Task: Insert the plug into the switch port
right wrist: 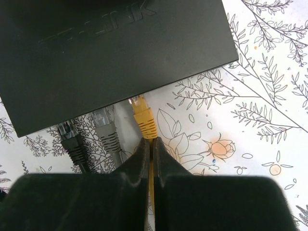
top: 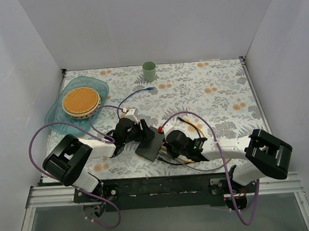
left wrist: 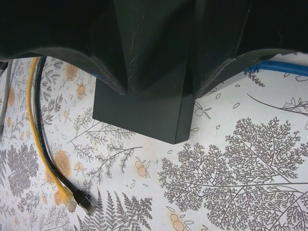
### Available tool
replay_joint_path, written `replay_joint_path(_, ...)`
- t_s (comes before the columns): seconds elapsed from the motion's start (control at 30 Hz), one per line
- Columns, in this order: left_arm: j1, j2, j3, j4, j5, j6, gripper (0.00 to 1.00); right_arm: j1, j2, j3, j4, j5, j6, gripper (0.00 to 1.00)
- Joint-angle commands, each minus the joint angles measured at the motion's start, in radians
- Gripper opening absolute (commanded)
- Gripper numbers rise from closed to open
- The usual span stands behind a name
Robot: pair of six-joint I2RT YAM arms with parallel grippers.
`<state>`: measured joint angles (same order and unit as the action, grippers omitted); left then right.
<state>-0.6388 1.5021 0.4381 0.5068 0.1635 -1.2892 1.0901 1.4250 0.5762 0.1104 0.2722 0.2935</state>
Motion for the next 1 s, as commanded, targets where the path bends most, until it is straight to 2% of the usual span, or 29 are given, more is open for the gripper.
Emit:
replay_joint_path(0.0,-0.171,-0.002,-0.009,-0.056,0.397,-0.15,0.41,-0.029,0.014,0.094,0.385,0.119,0.012,0.01)
replay_joint_path(0.3,-0.262,0.014,0.013,-0.048,0.343,-0.209,0.37,-0.044,0.034,0.129,0.442,0.064,-0.005,0.01)
replay_joint_path(0.97,-0.343,-0.025,0.017,-0.091,0.283,-0.252,0.23,-0.119,0.069,0.202,0.463,-0.024,0.075,0.01)
